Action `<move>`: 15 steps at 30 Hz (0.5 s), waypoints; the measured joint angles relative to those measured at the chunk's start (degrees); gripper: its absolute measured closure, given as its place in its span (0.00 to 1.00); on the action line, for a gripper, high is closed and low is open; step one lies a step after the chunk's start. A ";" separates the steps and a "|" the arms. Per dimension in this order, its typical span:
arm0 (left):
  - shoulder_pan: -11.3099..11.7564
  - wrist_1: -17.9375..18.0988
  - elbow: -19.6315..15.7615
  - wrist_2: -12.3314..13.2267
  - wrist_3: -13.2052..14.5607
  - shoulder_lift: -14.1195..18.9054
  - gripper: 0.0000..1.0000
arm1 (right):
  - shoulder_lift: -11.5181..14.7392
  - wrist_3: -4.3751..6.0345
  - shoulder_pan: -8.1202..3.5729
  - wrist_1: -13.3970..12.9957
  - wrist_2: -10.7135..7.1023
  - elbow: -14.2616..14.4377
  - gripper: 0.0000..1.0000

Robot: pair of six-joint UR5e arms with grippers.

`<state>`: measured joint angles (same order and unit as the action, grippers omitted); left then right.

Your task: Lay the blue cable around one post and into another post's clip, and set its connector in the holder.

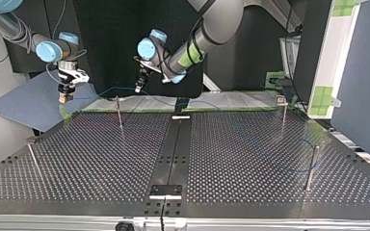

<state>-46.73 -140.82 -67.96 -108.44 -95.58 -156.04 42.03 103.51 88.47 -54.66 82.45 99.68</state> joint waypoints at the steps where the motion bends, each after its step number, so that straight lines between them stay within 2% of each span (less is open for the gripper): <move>1: 0.10 -0.02 0.07 0.15 -0.19 -0.01 1.00 | 0.00 0.01 -0.01 0.01 0.00 -0.06 1.00; 10: 0.72 -0.24 0.81 1.40 -1.28 -0.06 1.00 | 0.00 0.04 -0.11 0.40 -0.04 -0.93 1.00; 15: 1.28 -0.58 1.16 2.06 -1.80 -0.07 1.00 | -0.01 -0.04 -0.16 1.73 -0.08 -2.02 1.00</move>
<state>-45.45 -141.41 -66.80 -106.38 -97.38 -156.11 42.02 103.46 88.30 -52.93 82.37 97.66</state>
